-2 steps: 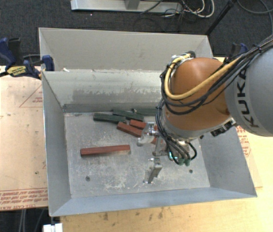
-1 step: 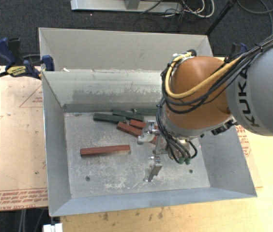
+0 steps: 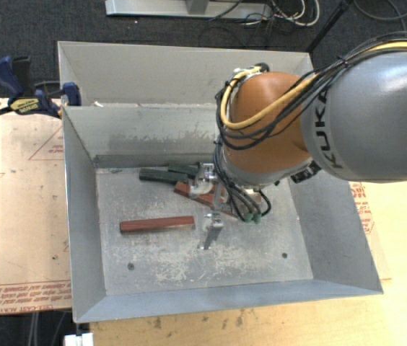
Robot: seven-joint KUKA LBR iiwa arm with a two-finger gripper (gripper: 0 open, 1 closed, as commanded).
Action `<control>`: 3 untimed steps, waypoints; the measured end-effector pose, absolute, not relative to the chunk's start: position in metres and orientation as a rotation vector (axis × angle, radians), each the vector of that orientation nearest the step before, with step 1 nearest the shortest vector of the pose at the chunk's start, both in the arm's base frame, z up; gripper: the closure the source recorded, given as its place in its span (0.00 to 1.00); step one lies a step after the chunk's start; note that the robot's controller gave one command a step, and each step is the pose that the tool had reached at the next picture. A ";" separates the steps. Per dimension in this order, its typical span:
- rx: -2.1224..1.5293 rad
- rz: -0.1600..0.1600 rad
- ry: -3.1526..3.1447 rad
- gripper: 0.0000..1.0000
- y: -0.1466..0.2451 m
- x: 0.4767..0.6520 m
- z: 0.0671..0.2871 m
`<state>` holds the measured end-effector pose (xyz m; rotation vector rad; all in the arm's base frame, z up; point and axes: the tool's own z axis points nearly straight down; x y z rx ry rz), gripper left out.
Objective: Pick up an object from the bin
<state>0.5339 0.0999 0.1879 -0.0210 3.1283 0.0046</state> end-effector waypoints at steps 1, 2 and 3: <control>-0.064 0.001 3.138 0.00 0.115 0.546 0.149; -0.128 0.010 3.118 1.00 0.114 0.584 0.079; -0.128 0.010 3.118 1.00 0.114 0.584 0.079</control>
Offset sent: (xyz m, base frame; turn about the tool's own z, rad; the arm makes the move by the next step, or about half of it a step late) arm 0.0438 0.0112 -0.1169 -0.0709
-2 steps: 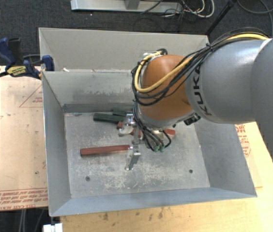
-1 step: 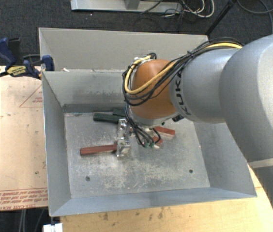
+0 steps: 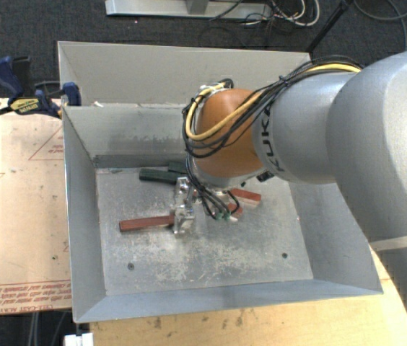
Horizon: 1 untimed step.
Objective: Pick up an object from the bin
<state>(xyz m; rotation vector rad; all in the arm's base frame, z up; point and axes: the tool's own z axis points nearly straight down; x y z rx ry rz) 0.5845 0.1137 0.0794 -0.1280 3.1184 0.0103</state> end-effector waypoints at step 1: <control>-0.171 0.000 3.139 1.00 0.106 0.568 0.274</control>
Offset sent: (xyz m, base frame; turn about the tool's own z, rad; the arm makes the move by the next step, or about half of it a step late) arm 0.0000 0.0000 0.0000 0.0000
